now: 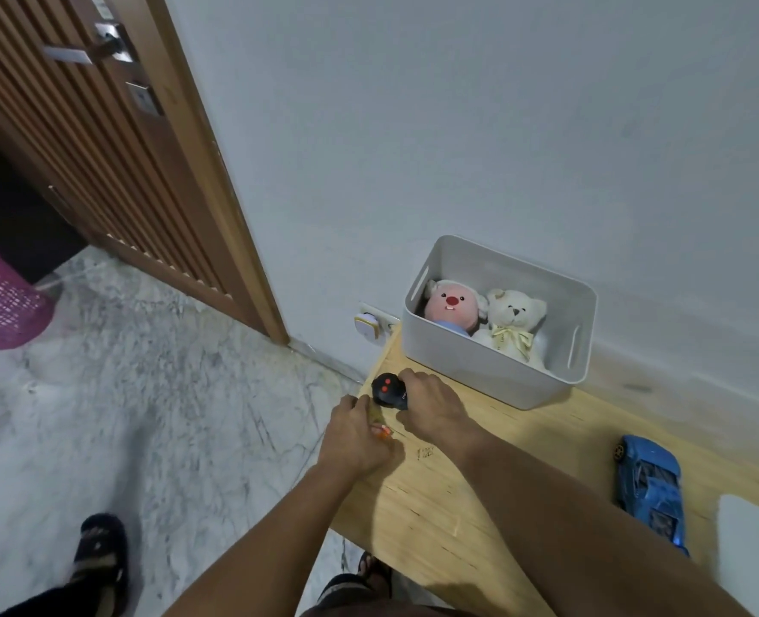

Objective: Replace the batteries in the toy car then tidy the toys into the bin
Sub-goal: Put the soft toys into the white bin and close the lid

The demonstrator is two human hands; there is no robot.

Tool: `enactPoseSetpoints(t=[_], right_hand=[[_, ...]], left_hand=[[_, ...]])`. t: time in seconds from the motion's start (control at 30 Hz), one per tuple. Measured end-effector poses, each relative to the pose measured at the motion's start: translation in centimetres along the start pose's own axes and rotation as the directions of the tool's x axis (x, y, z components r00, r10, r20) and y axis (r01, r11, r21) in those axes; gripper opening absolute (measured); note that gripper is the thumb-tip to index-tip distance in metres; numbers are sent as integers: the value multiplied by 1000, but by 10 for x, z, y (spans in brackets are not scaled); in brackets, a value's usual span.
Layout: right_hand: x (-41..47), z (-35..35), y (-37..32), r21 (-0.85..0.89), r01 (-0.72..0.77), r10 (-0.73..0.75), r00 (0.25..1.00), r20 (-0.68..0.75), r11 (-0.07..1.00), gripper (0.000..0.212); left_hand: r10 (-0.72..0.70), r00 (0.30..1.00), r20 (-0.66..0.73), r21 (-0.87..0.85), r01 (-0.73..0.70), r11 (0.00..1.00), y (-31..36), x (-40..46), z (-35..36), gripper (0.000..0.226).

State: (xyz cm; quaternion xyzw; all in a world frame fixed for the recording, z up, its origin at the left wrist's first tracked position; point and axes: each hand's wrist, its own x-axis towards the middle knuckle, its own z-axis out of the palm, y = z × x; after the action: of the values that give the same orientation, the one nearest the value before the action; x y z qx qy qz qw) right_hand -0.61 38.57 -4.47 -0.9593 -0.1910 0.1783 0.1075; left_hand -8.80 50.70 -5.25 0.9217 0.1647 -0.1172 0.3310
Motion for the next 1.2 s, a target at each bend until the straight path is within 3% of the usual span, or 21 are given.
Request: enactPoseSetpoints(t=[0.1, 0.23, 0.4, 0.53, 0.67, 0.8, 0.93, 1.07, 1.2], right_hand=[[1, 3, -2, -61, 18, -19, 1000, -10, 998, 43], [0, -2, -3, -48, 9, -9, 1000, -5, 999, 47], [-5, -24, -7, 66, -19, 22, 999, -40, 998, 61], [-15, -54, -17, 183, 61, -46, 996, -83, 981, 76], [-27, -86, -26, 304, 110, -47, 977, -206, 946, 71], [-40, -121, -21, 333, 133, -1, 930, -367, 934, 61], [-44, -151, 10, 294, -8, 144, 884, -444, 956, 56], [-45, -163, 51, 164, -232, 277, 892, -357, 959, 58], [-50, -163, 78, 5, -345, 334, 907, -257, 939, 48]], left_hand=[[12, 1000, 26, 119, -15, 993, 3, -4, 7, 83], [66, 997, -30, 204, -58, 977, 1, -8, 14, 67], [81, 996, -21, 98, -79, 992, -2, -9, 1, 65], [138, 990, -9, -31, -138, 990, -3, -4, -25, 75], [186, 973, -133, -74, -197, 978, 7, 0, -53, 79], [289, 905, -313, -96, -332, 938, 34, 4, -75, 70], [389, 854, -347, -66, -436, 898, 68, 12, -89, 81], [458, 832, -315, -50, -496, 867, 104, 20, -96, 83], [507, 822, -259, -13, -528, 849, 127, 31, -96, 74]])
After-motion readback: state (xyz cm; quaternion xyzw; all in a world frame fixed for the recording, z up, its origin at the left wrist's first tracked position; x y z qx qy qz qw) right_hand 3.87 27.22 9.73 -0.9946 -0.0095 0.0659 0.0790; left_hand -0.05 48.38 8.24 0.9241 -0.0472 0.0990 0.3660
